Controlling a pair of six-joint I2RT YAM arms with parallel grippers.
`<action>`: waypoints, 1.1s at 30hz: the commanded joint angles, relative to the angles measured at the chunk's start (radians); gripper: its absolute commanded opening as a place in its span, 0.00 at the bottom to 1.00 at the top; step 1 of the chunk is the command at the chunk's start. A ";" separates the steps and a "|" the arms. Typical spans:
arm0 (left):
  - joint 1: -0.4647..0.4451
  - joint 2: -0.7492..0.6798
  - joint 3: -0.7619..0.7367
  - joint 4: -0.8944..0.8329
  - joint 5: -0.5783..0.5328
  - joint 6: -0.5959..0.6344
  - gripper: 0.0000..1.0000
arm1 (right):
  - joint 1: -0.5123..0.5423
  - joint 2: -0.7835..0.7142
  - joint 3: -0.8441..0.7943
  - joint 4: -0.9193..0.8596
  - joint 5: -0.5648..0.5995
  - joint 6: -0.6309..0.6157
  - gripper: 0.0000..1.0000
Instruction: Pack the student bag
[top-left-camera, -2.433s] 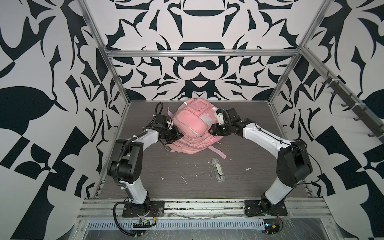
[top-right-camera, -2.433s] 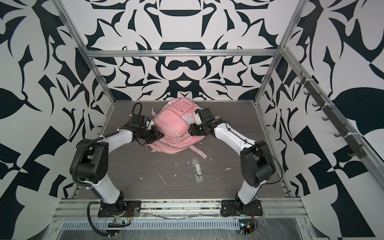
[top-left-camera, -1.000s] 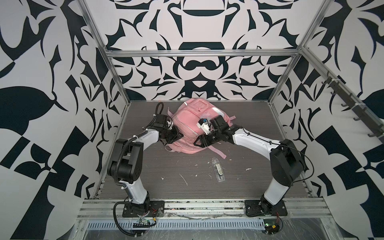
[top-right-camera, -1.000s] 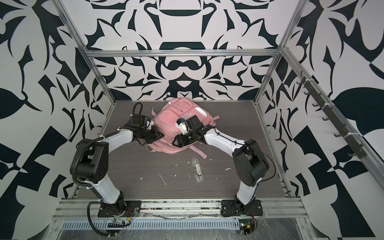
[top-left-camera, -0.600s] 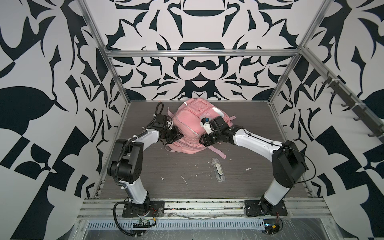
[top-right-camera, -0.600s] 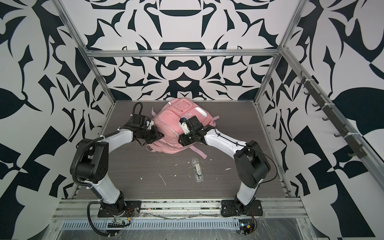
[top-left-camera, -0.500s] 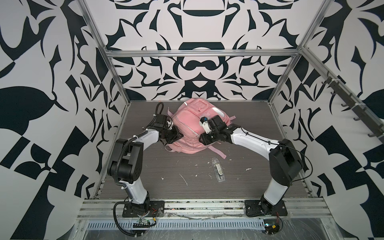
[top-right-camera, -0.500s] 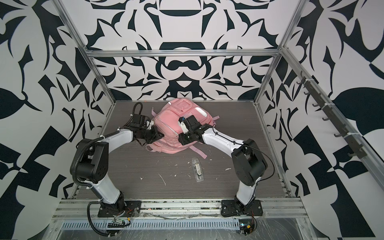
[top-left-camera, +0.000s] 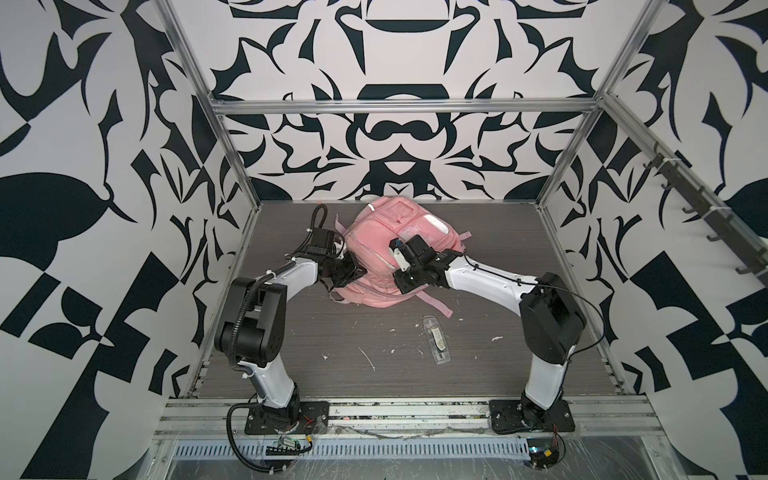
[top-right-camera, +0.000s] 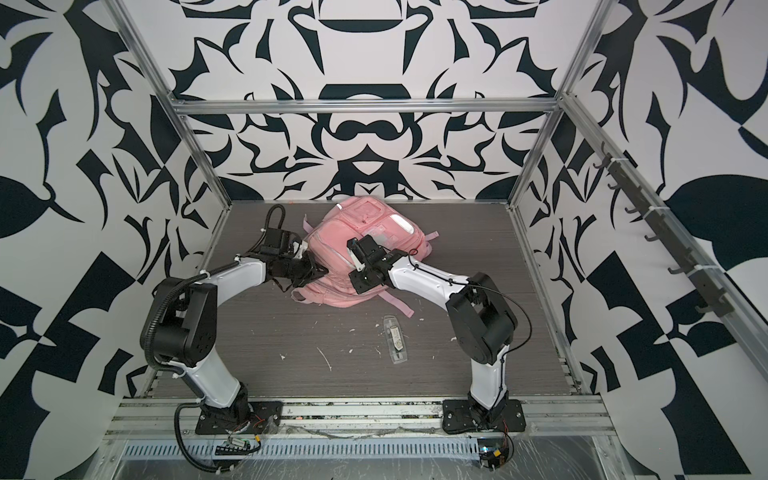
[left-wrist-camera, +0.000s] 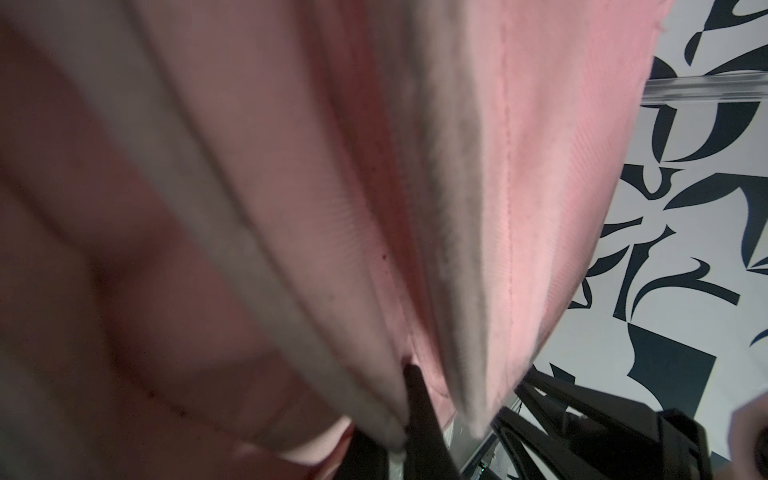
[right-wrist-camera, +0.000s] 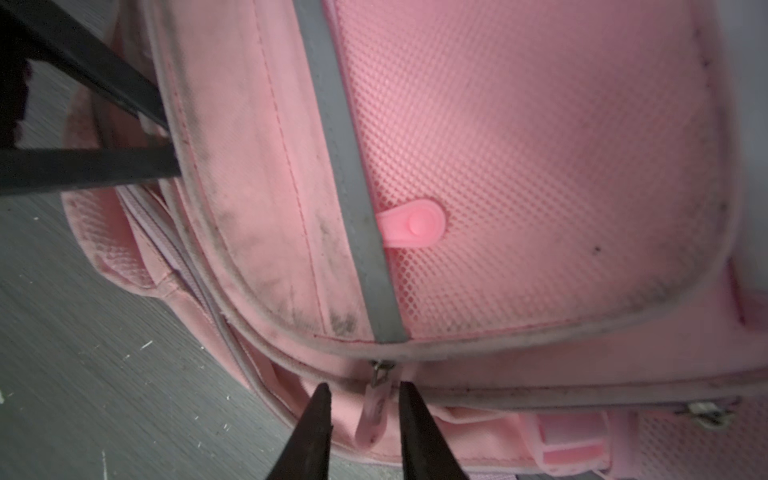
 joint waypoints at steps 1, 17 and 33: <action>-0.006 0.010 0.005 0.006 0.000 -0.001 0.05 | -0.003 -0.006 0.039 -0.020 0.035 -0.009 0.28; -0.008 0.012 0.001 0.009 -0.002 -0.003 0.05 | 0.008 -0.002 0.031 -0.033 0.045 -0.013 0.17; -0.009 0.015 0.007 0.009 0.001 -0.007 0.05 | 0.020 0.000 0.020 -0.047 0.057 -0.022 0.12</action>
